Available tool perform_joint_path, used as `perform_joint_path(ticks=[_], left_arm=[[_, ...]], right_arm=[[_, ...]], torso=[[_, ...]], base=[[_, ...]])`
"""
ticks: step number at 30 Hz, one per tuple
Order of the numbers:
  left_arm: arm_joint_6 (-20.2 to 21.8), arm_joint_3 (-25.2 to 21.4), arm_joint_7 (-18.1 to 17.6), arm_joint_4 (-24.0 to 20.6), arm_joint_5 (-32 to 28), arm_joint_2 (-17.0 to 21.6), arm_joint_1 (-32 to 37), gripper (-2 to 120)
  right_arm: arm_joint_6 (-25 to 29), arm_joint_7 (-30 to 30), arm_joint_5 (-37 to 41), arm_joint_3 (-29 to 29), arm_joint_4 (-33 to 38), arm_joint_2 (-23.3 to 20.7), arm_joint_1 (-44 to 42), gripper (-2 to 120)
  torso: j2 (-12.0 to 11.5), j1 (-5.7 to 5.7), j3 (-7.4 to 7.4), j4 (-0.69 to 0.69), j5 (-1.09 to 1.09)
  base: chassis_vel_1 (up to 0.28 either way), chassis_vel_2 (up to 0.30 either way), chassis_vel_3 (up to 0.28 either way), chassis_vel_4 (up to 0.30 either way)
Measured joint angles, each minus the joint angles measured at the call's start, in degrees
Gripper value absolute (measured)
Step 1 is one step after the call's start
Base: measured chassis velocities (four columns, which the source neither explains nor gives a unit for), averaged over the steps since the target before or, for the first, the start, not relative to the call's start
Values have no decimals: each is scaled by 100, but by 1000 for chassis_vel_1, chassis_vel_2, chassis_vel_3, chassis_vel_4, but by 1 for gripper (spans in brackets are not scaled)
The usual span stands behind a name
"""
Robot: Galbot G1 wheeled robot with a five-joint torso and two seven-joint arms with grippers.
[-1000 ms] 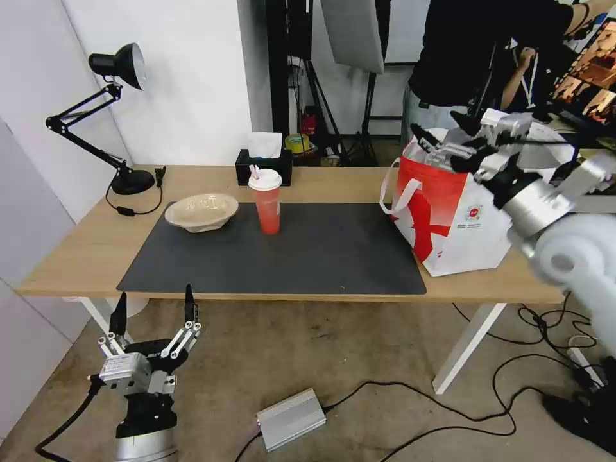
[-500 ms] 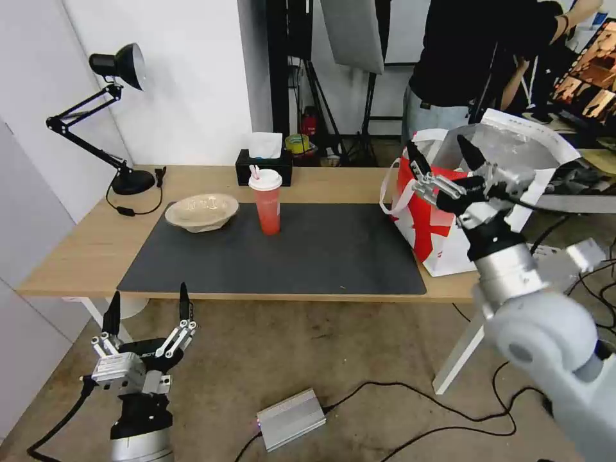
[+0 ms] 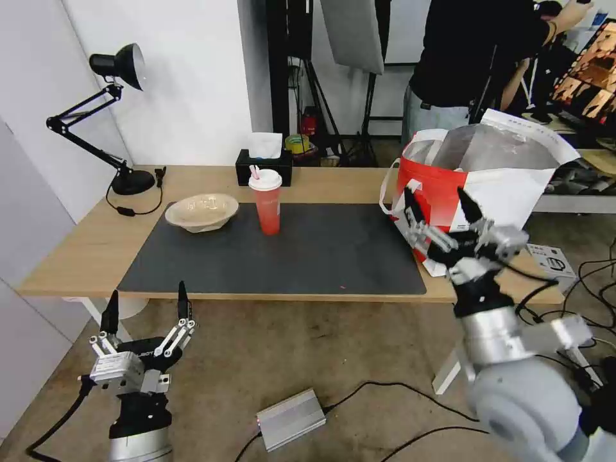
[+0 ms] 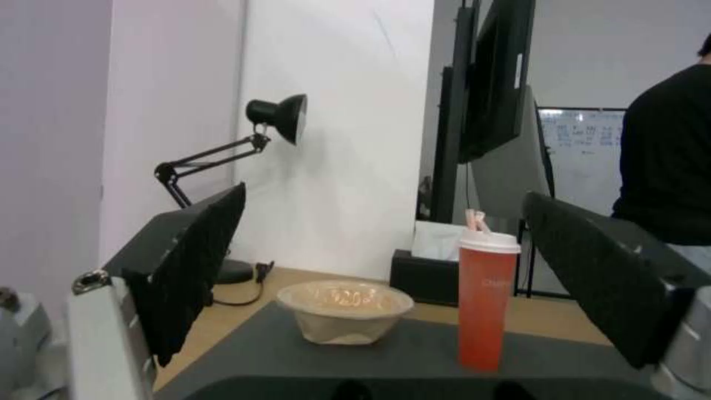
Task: Pick up the trash from the table and place it into the takeout bag.
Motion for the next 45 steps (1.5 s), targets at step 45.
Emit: perform_joint_path(ticks=[45], left_arm=[[-42,24,59,29,16,-25,28,100]], right_arm=[[528,736,-2140,-967,-714,868,-1791,100]], torso=[[0,0,0,0,0]], base=[[0,0,0,0]])
